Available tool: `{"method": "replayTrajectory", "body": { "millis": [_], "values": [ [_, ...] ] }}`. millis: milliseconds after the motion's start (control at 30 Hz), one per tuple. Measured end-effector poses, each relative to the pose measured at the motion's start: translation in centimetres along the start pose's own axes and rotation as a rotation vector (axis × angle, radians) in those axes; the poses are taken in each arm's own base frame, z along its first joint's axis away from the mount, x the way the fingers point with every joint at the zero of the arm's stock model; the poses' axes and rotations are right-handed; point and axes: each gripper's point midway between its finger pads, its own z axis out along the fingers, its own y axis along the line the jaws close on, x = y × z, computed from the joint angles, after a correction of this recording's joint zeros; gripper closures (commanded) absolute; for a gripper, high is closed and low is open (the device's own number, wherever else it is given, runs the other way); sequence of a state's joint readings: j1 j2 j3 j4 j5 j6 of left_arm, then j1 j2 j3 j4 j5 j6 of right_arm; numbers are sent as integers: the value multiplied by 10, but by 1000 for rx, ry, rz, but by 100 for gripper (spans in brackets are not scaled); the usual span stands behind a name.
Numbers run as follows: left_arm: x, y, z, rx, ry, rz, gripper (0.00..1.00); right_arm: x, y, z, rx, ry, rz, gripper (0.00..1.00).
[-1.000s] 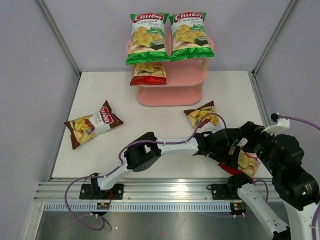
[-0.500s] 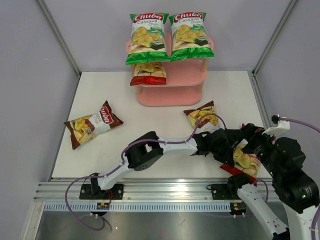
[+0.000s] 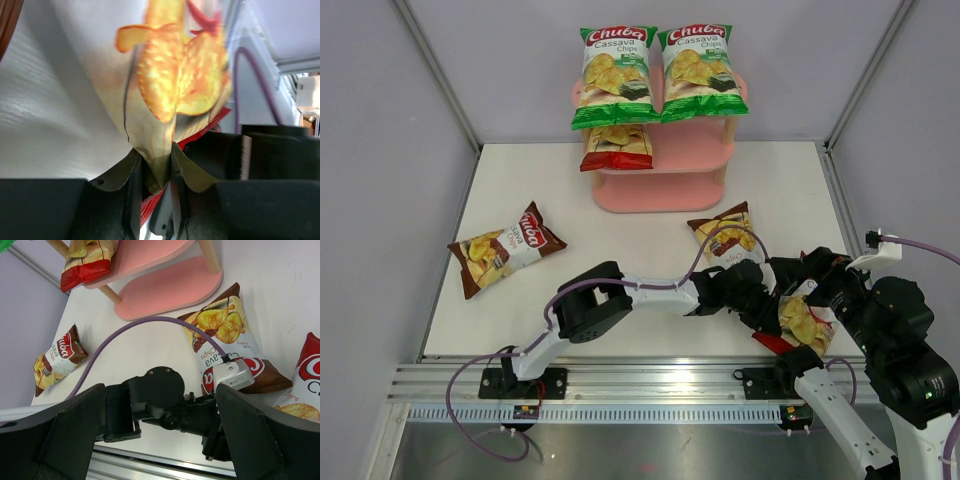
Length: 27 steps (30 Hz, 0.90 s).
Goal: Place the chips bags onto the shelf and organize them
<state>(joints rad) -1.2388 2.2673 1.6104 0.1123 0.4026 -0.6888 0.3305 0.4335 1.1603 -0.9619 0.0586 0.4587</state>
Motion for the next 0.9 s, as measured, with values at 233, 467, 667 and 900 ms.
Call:
{"method": "replayTrajectory", "body": {
  "millis": [233, 467, 667, 900],
  "values": [
    [-22, -34, -23, 93, -84, 80, 100, -4, 2, 0, -6, -16, 1, 1],
    [-31, -45, -30, 126, -124, 106, 100, -8, 3, -2, -13, -33, -1, 1],
    [-25, -43, -39, 130, -145, 120, 100, -10, 3, -3, -11, -40, 0, 1],
    [-36, -44, -60, 111, -220, 131, 100, -12, 4, -4, -16, -52, 0, 1]
  ]
}}
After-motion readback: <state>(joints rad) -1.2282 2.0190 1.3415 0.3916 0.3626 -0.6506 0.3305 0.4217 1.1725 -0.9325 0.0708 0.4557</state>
